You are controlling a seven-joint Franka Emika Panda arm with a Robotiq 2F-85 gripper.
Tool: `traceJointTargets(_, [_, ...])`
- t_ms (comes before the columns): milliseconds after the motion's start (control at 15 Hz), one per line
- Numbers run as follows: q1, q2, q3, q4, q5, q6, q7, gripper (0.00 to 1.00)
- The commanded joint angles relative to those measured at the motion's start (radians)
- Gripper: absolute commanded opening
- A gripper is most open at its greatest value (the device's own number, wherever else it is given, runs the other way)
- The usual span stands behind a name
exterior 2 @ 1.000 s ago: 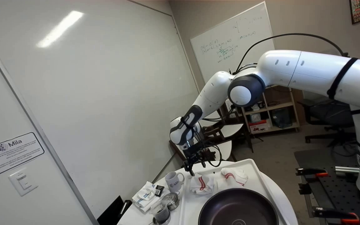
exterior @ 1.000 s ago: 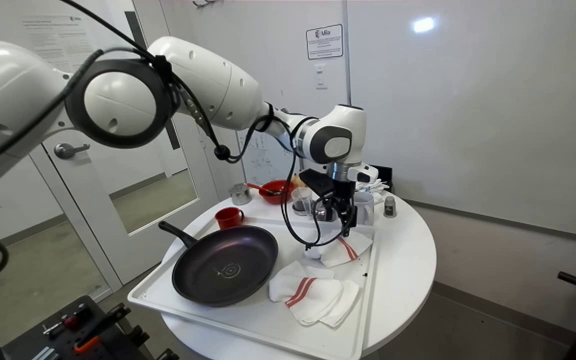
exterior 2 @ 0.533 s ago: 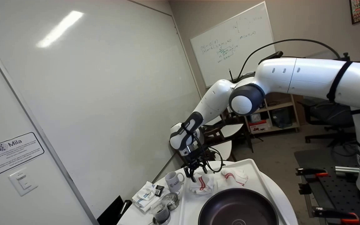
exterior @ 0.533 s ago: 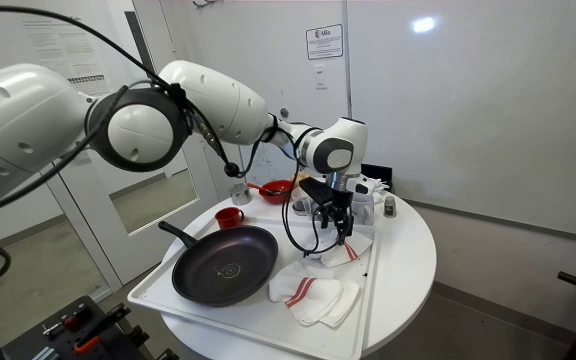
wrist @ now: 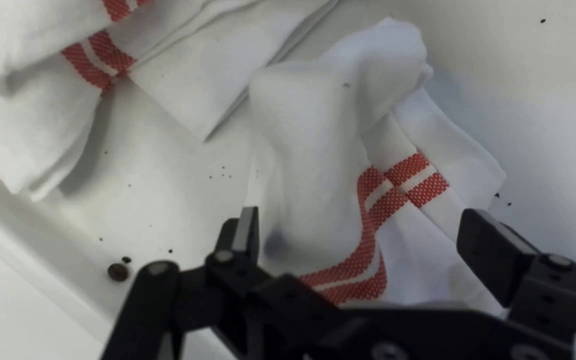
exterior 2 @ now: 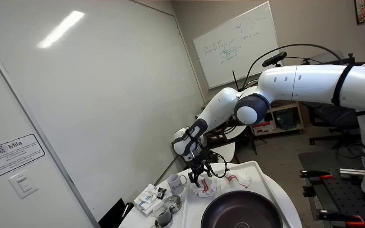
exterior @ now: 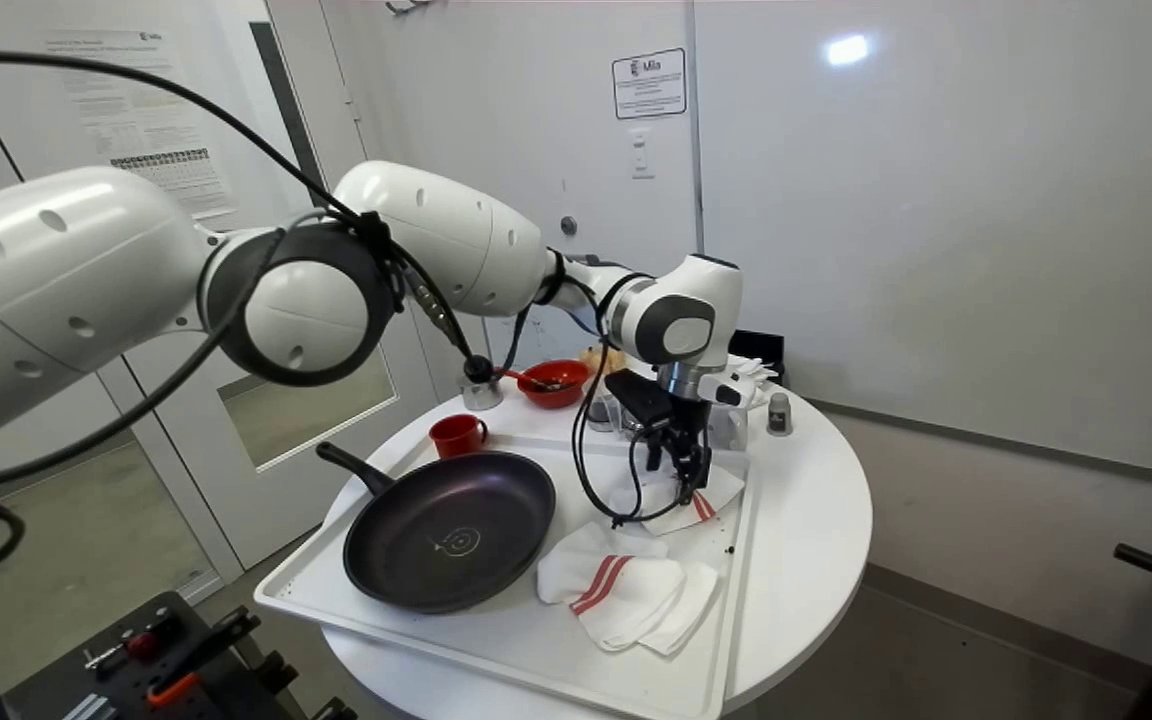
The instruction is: Use the towel to wipe the pan
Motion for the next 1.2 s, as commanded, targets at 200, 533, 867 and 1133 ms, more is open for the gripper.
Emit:
traceJointTargets(200, [-0.014, 0.087, -0.001, 0.156, 0.003, -0.137, 0.074, 1.00])
traceJointTargets(533, [-0.019, 0.126, 0.000, 0.222, -0.001, -0.192, 0.092, 1.00])
traceJointTargets(867, [-0.024, 0.144, 0.001, 0.253, 0.004, -0.231, 0.093, 0.51])
traceJointTargets(1133, [-0.029, 0.147, 0.002, 0.262, 0.006, -0.229, 0.092, 0.22])
